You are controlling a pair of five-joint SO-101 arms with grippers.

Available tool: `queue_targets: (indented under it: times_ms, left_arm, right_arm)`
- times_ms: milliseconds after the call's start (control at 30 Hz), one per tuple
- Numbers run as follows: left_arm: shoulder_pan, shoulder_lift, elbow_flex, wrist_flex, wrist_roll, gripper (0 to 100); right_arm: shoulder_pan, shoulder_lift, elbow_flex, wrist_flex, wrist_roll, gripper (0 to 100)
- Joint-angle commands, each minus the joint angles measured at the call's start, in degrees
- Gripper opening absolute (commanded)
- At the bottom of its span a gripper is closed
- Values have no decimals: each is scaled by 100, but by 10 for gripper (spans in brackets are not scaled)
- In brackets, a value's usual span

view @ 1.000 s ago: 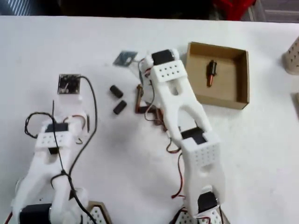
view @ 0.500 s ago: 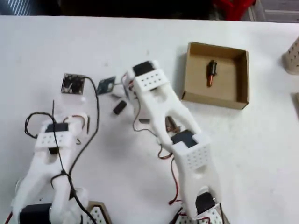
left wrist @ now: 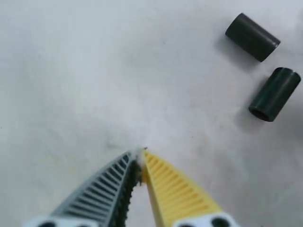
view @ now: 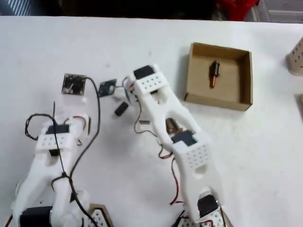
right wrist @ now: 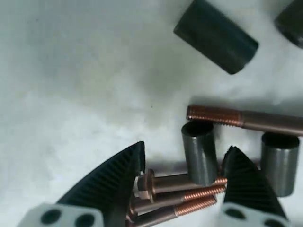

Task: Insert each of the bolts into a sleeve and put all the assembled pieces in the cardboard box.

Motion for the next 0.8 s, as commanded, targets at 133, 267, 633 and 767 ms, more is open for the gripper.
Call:
queue_targets:
  times_ms: [133, 267, 633, 767]
  left_arm:
    - [-101, -22, -123, -149, -62, 24]
    - [-101, -22, -123, -149, -62, 24]
    - [-101, -22, -123, -149, -62, 24]
    - [-92, -22, -123, -158, -62, 24]
  right_arm:
    - [251, 145, -79, -470, 211, 248]
    - [321, 312, -70, -875, 193, 248]
    - [435, 690, -79, -1393, 185, 14]
    - [462, 330, -79, -1042, 141, 13]
